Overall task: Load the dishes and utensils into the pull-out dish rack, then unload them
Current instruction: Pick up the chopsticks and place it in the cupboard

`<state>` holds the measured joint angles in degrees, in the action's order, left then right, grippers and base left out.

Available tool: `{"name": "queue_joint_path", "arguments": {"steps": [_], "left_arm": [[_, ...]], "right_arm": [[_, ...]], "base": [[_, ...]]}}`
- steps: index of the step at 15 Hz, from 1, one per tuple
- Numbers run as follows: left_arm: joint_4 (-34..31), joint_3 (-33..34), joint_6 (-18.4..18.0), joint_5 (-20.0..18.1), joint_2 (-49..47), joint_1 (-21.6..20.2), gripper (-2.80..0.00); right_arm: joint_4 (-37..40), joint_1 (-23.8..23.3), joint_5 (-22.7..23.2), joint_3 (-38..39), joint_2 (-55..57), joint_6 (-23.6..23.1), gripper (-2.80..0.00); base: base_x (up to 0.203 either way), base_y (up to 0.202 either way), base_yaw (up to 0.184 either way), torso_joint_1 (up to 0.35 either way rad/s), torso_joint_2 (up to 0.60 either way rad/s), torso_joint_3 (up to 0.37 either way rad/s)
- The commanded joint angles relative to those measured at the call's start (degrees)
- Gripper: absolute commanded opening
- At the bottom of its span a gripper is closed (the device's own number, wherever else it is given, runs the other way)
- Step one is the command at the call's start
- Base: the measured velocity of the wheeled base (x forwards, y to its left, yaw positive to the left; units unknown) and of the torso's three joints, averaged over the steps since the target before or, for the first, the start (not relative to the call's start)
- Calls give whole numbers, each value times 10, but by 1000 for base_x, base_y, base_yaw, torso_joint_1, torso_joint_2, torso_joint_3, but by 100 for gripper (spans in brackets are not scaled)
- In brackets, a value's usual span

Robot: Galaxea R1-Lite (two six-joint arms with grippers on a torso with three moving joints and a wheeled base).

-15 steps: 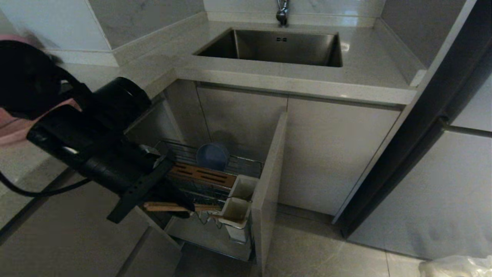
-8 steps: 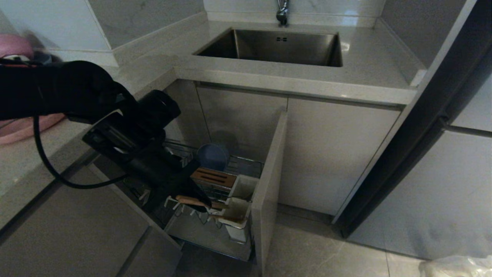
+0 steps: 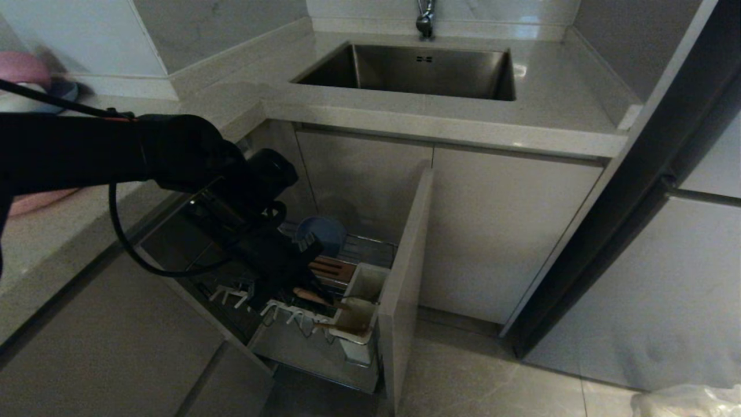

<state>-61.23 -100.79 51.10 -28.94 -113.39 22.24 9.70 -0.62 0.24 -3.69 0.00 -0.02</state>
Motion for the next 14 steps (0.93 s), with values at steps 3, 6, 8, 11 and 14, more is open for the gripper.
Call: {"name": "queue_joint_path", "arguments": {"steps": [3, 6, 8, 11, 14], "left_arm": [[12, -14, 3, -1, -40, 0, -280], [16, -23, 3, -1, -54, -1, -280], [23, -25, 3, -1, -68, -1, -280], [32, -25, 3, -1, -86, -1, -280], [48, -26, 3, 0, -103, -1, -280]], "right_arm": [[1, 0, 0, 0, 0, -1, -280], [1, 0, 0, 0, 0, 0, -280], [1, 0, 0, 0, 0, 0, -280], [1, 0, 0, 0, 0, 0, -280], [1, 0, 0, 0, 0, 0, -280]], "base": [[0, 0, 0, 0, 0, 0], [0, 0, 0, 0, 0, 0], [0, 0, 0, 0, 0, 0], [0, 0, 0, 0, 0, 0], [0, 0, 0, 0, 0, 0]]}}
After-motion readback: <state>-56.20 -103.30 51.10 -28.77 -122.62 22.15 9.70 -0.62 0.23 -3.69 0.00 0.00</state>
